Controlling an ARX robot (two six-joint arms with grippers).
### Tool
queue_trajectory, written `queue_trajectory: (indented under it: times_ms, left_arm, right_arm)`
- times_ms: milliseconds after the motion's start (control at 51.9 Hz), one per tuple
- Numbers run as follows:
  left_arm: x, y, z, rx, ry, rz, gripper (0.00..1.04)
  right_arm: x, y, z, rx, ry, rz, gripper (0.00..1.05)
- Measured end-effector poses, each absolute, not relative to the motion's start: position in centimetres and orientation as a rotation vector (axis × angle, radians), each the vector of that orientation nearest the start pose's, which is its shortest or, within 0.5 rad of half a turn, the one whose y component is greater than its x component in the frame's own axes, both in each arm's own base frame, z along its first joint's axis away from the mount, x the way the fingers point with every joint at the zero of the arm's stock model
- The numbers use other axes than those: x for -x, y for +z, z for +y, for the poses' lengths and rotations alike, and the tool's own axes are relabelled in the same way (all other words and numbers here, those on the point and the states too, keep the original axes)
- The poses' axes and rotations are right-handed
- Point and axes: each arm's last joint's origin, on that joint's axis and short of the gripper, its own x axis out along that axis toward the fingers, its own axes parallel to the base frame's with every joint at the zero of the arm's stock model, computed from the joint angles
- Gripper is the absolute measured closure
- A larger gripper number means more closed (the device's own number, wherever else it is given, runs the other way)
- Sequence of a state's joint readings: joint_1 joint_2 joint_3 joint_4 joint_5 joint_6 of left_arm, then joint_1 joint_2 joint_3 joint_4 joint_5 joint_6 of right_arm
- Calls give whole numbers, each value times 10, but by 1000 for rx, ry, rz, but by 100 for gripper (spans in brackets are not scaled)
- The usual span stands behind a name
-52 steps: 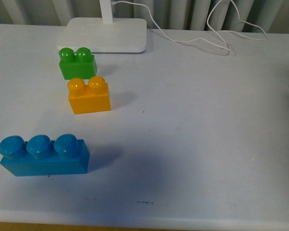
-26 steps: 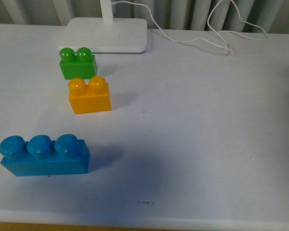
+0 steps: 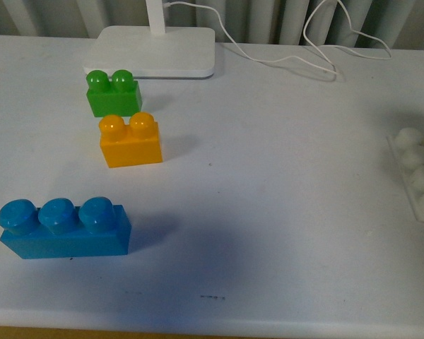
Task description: Insert yellow block into base center
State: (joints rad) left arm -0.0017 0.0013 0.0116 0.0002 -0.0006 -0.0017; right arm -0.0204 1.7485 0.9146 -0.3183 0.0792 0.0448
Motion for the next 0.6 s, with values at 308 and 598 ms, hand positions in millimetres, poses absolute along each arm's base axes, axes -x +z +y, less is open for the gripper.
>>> queue_trajectory:
  times_ms: [308,598]
  left_arm:
    - [-97,167,0,2,-1,-10,6]
    - [-97,167,0,2,-1,-10,6]
  right_arm:
    - [-307,130,46,-41,-78,1151,9]
    - [-309,129,91,-70,-67,1146,9]
